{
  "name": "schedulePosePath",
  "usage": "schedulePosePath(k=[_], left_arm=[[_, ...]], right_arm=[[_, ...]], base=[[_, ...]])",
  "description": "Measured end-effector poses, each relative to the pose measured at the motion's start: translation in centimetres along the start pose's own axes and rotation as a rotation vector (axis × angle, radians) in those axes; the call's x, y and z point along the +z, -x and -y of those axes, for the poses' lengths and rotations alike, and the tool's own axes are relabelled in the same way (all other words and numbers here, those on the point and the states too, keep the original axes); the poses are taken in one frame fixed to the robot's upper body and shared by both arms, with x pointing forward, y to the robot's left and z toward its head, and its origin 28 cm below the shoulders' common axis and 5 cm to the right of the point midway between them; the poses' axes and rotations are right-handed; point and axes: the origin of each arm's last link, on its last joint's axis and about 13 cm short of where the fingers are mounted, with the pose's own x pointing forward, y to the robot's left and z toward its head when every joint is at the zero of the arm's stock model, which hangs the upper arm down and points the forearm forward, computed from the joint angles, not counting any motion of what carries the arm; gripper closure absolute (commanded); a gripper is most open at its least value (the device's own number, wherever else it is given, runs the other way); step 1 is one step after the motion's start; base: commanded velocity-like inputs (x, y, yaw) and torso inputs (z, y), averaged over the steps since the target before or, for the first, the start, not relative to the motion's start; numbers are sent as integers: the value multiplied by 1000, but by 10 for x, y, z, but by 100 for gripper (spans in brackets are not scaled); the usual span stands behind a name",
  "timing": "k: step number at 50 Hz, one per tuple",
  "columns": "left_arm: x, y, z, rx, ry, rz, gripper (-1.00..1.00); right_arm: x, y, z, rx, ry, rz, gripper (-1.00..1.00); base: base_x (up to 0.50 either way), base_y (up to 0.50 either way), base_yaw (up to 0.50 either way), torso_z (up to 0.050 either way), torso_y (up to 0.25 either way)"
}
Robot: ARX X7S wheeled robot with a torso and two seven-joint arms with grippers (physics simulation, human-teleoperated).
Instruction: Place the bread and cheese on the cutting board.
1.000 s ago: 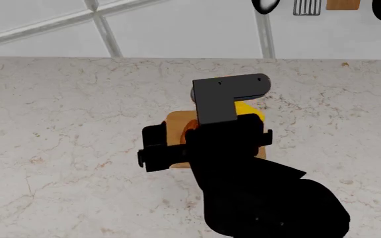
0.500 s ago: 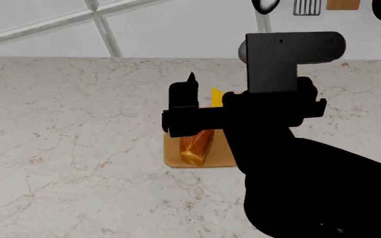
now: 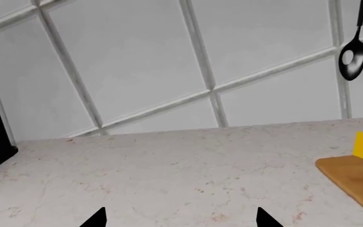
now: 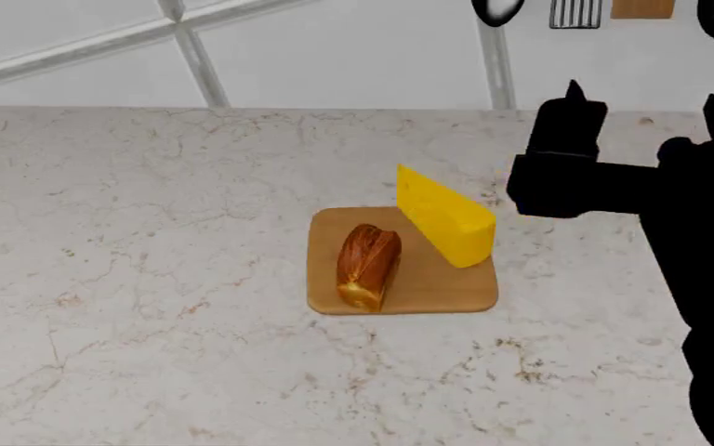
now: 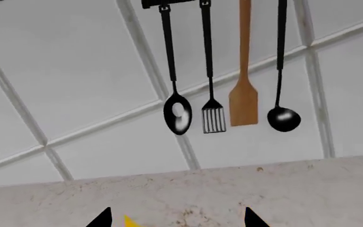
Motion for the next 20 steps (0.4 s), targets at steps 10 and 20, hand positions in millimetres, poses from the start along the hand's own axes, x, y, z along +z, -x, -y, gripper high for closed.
schedulePosePath(k=[10,20], left_arm=[[2,1,1,-2,-1,3,-100],[3,1,2,-3,-3,5,-100]], right_arm=[[2,16,24,-68,13,15,-100],[2,32,44,-124,28,24,-100]], base=[[0,0,0,0,0],[0,0,0,0,0]])
